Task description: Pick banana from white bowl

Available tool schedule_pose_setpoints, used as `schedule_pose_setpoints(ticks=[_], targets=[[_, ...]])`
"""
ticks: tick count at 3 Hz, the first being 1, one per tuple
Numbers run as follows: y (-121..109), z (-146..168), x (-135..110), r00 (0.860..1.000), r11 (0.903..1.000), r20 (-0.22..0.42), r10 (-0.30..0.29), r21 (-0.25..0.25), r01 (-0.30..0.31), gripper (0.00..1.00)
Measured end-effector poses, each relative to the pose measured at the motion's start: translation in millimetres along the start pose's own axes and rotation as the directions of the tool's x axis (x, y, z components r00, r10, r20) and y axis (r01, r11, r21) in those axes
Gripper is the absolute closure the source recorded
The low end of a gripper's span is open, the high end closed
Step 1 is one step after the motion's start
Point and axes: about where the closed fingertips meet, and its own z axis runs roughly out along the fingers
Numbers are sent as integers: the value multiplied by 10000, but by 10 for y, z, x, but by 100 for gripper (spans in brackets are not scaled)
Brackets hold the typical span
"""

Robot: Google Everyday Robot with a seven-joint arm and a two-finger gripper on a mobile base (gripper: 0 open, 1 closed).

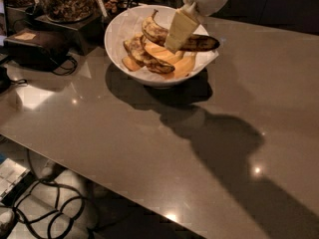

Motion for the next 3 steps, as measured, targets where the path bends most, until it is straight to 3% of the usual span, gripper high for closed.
schedule_pose_setpoints(ticks=[1, 2, 3], targets=[[-29, 15, -29, 10000, 10000, 67, -3, 75, 3, 100], [89, -10, -24, 9999, 9999, 26, -138, -91, 139, 100], [390, -49, -19, 9977, 9967, 51, -670, -457, 671, 100]])
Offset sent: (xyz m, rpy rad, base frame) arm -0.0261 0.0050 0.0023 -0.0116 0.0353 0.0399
